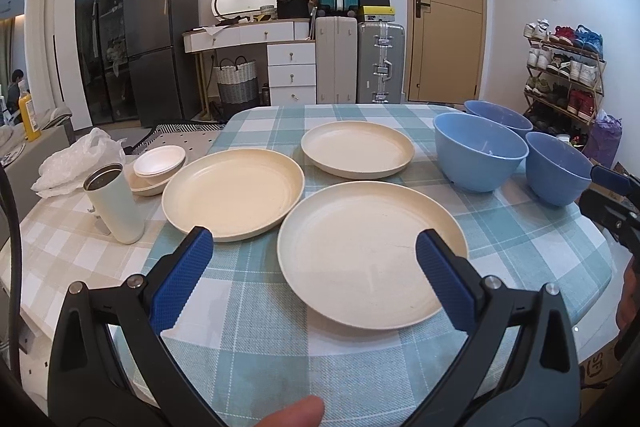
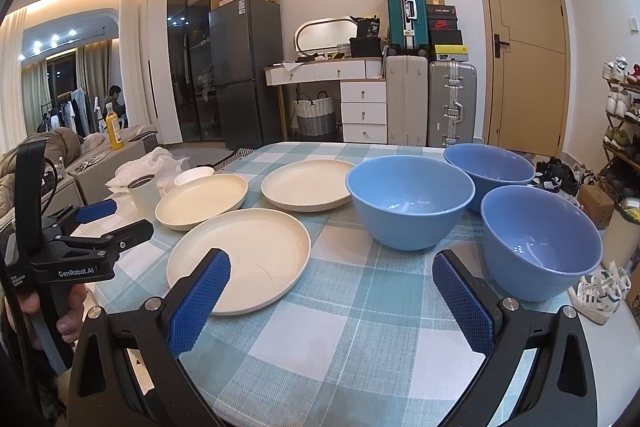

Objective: Organize plates and bowls
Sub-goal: 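Move both grippers toward the rim of the large cream plate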

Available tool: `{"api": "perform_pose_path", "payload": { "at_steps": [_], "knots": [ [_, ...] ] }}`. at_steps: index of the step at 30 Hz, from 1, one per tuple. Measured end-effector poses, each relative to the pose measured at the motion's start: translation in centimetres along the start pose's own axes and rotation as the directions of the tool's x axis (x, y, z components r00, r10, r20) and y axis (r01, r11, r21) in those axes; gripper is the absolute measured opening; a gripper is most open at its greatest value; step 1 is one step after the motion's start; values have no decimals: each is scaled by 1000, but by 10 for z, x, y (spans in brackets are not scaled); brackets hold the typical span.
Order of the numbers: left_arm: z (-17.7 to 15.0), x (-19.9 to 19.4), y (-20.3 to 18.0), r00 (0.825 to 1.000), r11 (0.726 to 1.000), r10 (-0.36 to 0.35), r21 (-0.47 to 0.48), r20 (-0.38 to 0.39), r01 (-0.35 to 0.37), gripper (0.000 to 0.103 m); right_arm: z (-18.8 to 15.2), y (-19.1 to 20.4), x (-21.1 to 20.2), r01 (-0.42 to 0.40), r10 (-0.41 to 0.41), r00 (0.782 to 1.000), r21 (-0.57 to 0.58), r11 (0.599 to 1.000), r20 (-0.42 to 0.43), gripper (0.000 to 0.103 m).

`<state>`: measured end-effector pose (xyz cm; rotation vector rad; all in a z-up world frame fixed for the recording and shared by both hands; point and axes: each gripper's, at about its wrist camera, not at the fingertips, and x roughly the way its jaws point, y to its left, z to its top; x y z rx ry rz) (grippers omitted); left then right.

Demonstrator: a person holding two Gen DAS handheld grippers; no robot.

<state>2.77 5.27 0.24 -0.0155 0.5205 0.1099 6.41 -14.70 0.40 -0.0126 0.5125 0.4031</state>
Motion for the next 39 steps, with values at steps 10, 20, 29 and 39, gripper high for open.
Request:
{"api": "perform_pose_path", "payload": {
  "at_steps": [10,20,29,39],
  "knots": [
    [15,21,25,999,998,43,-36,-5,-43,101,21,16,22,-21,21,1000,-15,1000,-8,103],
    [27,47,60,995,991,99,-86,-24,-101,101,48,31,53,-98,97,995,-33,995,-37,103],
    [35,68,99,985,977,164,-130,-47,-169,101,64,57,85,-154,149,986,-77,985,-72,103],
    [42,92,134,974,963,211,-153,-82,-221,101,87,76,121,-197,188,977,-82,977,-102,103]
  ]
}}
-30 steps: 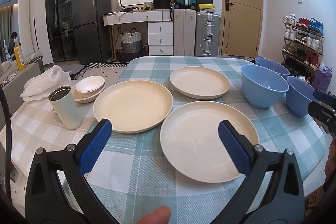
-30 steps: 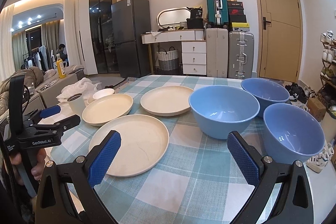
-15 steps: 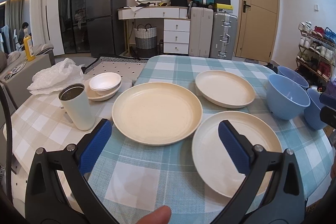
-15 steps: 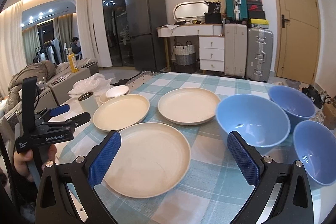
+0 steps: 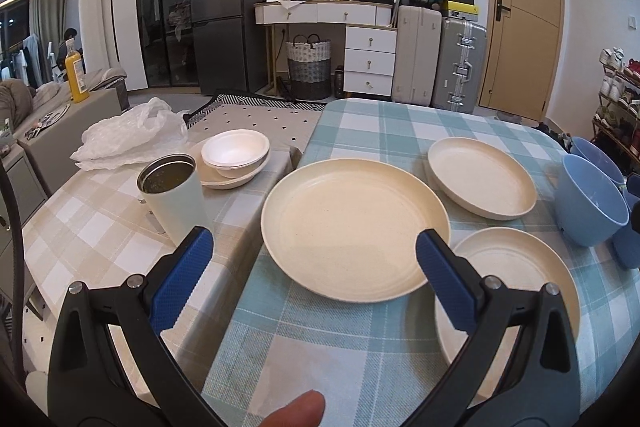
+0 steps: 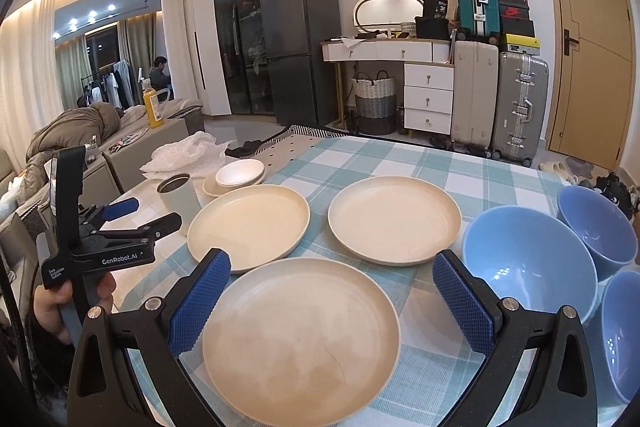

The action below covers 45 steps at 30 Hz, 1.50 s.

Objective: Organize plates and bowls
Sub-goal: 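Move both grippers toward the rim of the large cream plate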

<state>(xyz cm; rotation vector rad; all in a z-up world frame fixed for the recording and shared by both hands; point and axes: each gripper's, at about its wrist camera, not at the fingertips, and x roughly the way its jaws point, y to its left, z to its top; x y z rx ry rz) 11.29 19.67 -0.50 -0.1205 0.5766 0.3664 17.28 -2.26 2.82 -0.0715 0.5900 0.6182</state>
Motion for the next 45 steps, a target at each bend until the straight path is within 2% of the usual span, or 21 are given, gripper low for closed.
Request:
{"api": "perform_pose_path", "payload": {
  "at_steps": [10,18,25,31,35,45],
  "knots": [
    [9,29,20,999,999,39,-27,-24,-40,101,26,17,42,-37,36,999,-34,999,-23,103],
    [10,57,29,996,997,59,-41,-62,-62,101,41,23,74,-33,31,999,-48,998,-42,103],
    [13,77,33,996,997,55,-56,-67,-59,101,46,28,98,-34,30,997,-57,998,-66,103],
    [10,94,39,993,997,44,-59,-112,-51,101,51,33,120,-45,39,995,-67,997,-90,103],
    [4,106,42,989,996,65,-50,-135,-72,101,52,38,134,-58,50,993,-71,996,-106,103],
    [0,125,49,985,995,56,-74,-165,-69,101,53,46,173,-77,66,986,-69,995,-153,102]
  ]
}}
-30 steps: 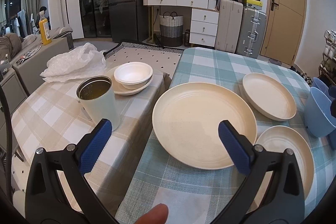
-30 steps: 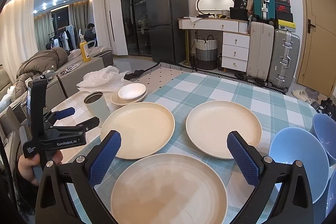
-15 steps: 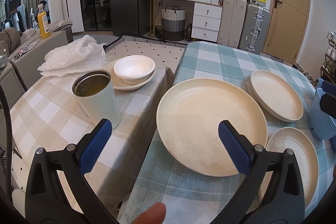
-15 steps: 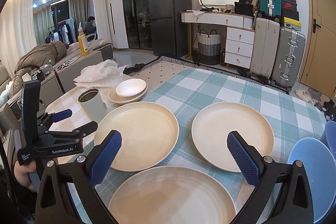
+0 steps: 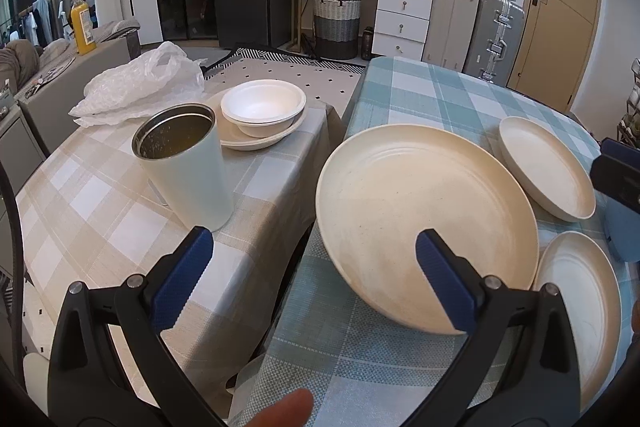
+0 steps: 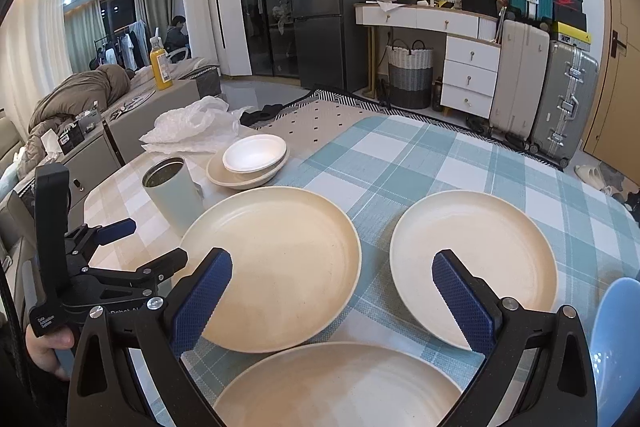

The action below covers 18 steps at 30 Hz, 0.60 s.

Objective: Organize plates and bowls
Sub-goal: 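Move both grippers toward the rim of the large cream plate, then close the left gripper on the plate rim while the right gripper clamps its opposite rim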

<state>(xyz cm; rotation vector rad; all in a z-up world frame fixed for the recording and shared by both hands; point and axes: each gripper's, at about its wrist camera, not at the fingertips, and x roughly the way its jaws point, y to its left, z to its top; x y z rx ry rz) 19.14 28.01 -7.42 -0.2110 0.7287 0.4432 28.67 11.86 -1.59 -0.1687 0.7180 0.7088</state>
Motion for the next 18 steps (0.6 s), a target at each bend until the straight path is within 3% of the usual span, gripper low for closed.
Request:
{"api": "perform_pose_path", "payload": {
  "at_steps": [5,11,16,18],
  "knots": [
    [-1,11,7,1000,1000,-7,-28,-30,7,96,-2,-2,21,-11,11,999,13,1000,-34,102],
    [-5,20,4,999,1000,-8,-19,-46,7,95,-9,-7,45,-35,39,994,41,999,-99,89],
    [-7,27,2,998,1000,-15,-11,-61,14,91,-13,-10,59,-41,47,990,51,998,-136,84],
    [-8,30,0,997,1000,-21,-8,-68,20,86,-15,-10,64,-46,54,987,56,997,-149,81]
  ]
}}
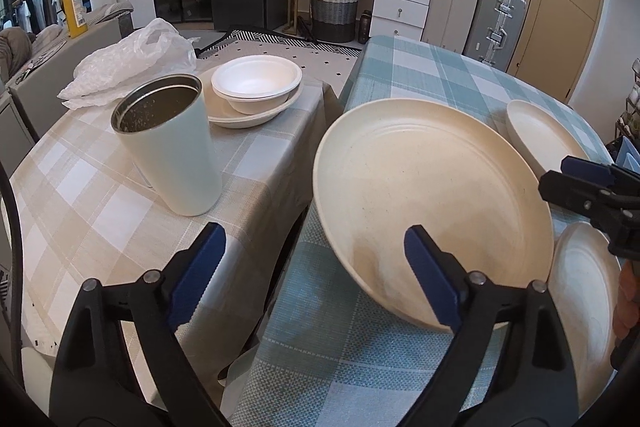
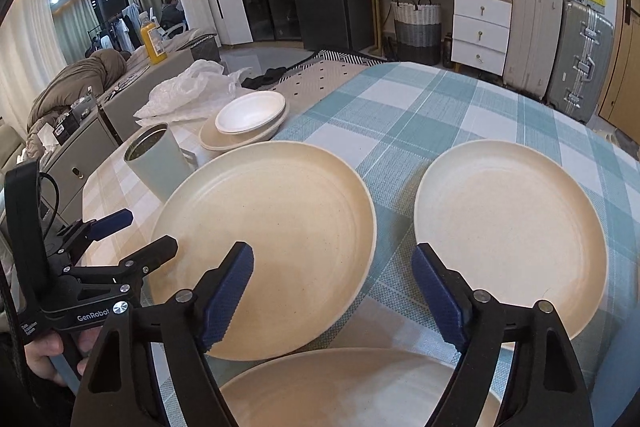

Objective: Organize plates and bowls
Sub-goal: 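Close the left gripper on the plate rim while the right gripper clamps its opposite rim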

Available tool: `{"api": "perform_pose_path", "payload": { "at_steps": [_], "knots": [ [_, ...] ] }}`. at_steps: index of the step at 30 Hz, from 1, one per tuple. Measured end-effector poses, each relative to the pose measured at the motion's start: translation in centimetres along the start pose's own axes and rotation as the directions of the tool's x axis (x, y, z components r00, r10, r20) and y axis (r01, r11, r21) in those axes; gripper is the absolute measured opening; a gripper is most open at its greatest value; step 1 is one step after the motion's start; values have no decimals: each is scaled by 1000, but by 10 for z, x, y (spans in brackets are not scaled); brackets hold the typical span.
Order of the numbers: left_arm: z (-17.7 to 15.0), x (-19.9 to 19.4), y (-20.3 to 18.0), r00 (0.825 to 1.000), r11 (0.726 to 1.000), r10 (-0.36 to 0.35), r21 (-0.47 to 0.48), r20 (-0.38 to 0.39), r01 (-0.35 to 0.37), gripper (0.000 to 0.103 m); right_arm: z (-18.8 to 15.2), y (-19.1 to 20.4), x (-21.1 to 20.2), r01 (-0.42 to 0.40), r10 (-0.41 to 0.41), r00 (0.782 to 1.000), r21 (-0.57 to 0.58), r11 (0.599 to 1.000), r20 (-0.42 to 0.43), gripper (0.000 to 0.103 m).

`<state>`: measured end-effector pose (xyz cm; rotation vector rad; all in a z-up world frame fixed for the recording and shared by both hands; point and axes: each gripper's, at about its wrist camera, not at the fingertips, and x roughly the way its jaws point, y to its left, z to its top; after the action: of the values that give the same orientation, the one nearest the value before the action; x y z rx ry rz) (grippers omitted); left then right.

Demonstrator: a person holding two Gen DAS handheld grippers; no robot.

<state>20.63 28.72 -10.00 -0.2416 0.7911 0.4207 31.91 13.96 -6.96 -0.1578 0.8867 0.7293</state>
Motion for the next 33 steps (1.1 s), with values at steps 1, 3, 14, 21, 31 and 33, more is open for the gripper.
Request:
{"api": "perform_pose_path", "payload": {
  "at_steps": [1,3,14,21,31,33],
  "knots": [
    [0,1,0,1000,1000,-3,1,-5,3,85,0,0,2,-3,3,1000,-1,1000,-6,79],
    [0,4,-1,1000,1000,-8,2,-15,8,75,-2,1,6,0,0,1000,-5,1000,-22,71],
    [-1,13,-6,998,999,-40,16,-52,41,50,-4,0,16,24,-24,998,-1,1000,-51,41],
    [-1,14,-8,997,998,-53,26,-55,54,44,-5,-2,19,31,-31,997,2,1000,-68,38],
    [-2,14,-14,996,995,-79,56,-51,82,29,-7,-6,23,57,-56,996,3,998,-75,26],
    [-2,13,-15,995,995,-81,55,-51,83,29,-7,-5,23,65,-65,995,-5,998,-73,24]
  ]
}}
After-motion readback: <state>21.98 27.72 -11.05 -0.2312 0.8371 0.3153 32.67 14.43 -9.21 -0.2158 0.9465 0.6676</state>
